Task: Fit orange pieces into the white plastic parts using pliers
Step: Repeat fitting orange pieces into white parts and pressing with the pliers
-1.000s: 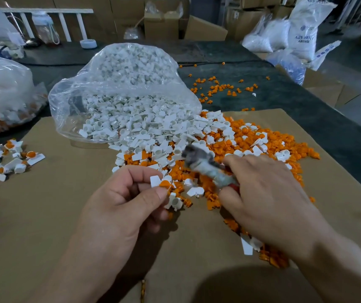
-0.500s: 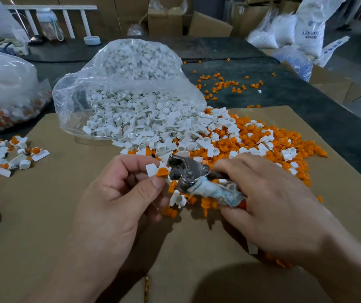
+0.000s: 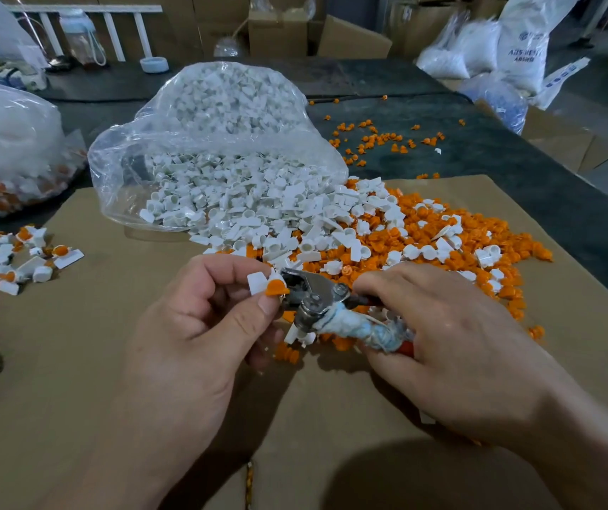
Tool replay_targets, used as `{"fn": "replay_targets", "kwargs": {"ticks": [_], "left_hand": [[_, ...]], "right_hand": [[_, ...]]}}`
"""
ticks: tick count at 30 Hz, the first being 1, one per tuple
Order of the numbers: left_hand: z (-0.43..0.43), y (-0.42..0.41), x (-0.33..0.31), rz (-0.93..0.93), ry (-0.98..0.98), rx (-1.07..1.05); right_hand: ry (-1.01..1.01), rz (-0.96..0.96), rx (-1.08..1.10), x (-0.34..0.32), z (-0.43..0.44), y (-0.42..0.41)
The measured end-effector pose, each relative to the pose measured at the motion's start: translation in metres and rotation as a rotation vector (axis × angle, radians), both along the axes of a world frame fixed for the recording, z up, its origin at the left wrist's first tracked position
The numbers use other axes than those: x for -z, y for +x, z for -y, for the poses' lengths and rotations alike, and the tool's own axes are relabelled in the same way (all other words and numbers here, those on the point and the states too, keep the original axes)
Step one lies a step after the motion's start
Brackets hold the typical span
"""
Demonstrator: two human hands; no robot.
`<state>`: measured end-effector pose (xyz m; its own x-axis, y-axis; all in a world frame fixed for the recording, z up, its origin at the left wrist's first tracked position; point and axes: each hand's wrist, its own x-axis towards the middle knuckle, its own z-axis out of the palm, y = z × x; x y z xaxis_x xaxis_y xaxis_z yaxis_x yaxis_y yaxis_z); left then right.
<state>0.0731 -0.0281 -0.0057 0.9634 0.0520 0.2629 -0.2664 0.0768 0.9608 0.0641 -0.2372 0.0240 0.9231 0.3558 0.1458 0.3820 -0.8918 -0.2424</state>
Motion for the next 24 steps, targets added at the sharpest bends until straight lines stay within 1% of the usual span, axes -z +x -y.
{"fn": "replay_targets", "kwargs": {"ticks": [8, 15, 20, 24], "left_hand": [[-0.001, 0.000, 0.000, -0.016, -0.015, 0.023], [-0.006, 0.002, 0.005, 0.040, 0.052, 0.065], [-0.009, 0.003, 0.011, 0.089, 0.168, 0.070], [-0.013, 0.003, 0.013, 0.105, 0.194, 0.107]], "right_hand": [[0.035, 0.007, 0.014, 0.000, 0.000, 0.000], [0.028, -0.017, 0.000, -0.002, 0.001, -0.001], [-0.029, -0.043, -0.011, -0.003, 0.000, 0.001], [-0.058, -0.070, -0.009, -0.004, 0.001, 0.001]]}}
